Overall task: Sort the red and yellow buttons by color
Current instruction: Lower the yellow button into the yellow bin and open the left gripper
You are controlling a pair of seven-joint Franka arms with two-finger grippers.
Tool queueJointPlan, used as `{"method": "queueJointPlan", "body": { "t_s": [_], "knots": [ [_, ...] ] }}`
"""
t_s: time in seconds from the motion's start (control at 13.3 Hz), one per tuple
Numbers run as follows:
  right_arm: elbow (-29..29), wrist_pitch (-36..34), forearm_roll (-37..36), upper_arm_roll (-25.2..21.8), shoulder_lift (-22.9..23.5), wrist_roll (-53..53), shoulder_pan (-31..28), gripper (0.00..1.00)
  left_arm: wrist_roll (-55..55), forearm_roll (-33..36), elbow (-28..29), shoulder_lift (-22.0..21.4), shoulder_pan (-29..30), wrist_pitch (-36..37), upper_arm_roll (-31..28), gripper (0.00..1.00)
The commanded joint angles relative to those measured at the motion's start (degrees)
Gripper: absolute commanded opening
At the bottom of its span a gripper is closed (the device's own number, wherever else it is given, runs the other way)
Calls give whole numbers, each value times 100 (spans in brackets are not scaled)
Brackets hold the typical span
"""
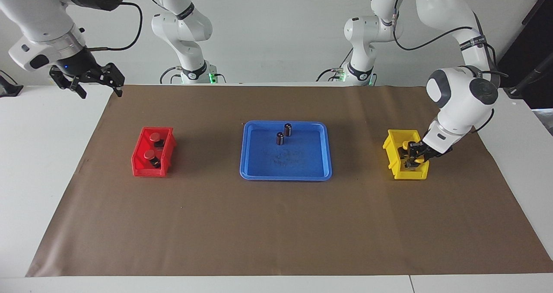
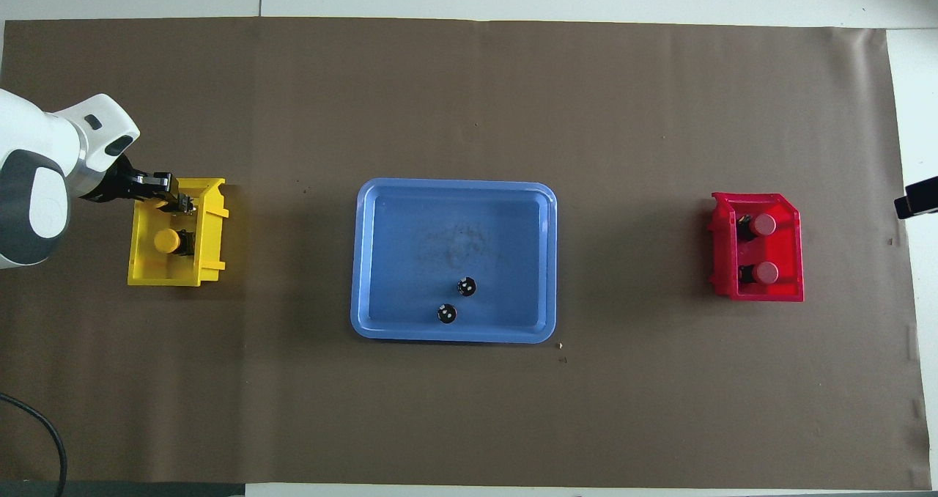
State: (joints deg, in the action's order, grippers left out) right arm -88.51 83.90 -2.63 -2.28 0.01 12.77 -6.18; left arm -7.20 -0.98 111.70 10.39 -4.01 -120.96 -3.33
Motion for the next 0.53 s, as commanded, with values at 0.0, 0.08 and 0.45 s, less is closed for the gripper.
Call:
{"method": "queueJointPlan", "body": {
  "t_s": [0.0,0.08,0.45],
  "knots": [
    [27,-181,8,34,8,-29,37,100,-53,142,256,-160,23,-269,8,5],
    [27,-173,8,52,8,-46,55,100,-53,142,308,-143,23,-366,8,5],
    [18,-164,17,52,8,-64,117,100,-62,142,678,-142,32,-850,8,30]
  ]
}}
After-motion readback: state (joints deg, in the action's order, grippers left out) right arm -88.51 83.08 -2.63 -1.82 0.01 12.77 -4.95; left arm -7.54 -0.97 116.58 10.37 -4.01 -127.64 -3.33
